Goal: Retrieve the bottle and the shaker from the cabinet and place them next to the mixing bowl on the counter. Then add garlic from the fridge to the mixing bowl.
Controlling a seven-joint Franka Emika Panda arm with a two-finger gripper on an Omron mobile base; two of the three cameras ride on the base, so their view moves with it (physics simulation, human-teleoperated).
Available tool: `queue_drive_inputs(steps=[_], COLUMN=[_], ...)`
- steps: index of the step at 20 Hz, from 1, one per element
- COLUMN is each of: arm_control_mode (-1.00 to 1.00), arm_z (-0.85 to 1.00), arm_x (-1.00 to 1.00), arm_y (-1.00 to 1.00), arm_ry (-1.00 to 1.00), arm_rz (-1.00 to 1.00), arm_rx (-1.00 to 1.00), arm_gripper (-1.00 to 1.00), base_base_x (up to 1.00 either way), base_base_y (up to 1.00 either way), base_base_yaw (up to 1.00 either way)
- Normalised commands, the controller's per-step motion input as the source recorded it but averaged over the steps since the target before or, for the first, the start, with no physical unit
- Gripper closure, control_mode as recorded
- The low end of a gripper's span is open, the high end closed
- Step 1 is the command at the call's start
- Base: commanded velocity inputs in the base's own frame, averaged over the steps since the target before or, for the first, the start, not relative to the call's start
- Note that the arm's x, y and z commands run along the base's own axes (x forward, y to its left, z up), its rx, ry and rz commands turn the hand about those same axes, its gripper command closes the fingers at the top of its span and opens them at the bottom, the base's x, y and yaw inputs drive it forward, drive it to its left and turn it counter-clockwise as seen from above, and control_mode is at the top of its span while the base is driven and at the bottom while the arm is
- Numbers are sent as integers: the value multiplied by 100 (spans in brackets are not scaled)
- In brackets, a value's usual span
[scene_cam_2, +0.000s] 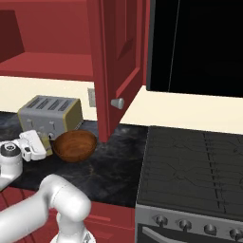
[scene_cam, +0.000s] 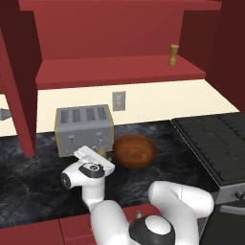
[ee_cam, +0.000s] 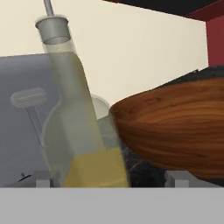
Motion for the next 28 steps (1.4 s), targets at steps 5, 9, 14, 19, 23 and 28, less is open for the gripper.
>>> queue_drive_inputs(steps=[5, 9, 14, 19, 23, 28], arm_control_mode=[-100, -100, -100, -100, -100, -100], arm_z=[47, 82, 90, 100, 100, 96], arm_x=[-12, -52, -77, -65, -56, -54], arm_y=[3, 7, 0, -19, -47, -74], arm_ry=[-4, 0, 0, -2, -1, -3], arm_rz=[0, 0, 0, 0, 1, 10], arm_rx=[1, 0, 0, 2, 8, 13], arm_gripper=[-100, -100, -100, -100, -100, -100], base_base_x=[0, 0, 0, 0, 0, 0], base_base_y=[0, 0, 0, 0, 0, 0], base_base_yaw=[0, 0, 0, 0, 0, 0])
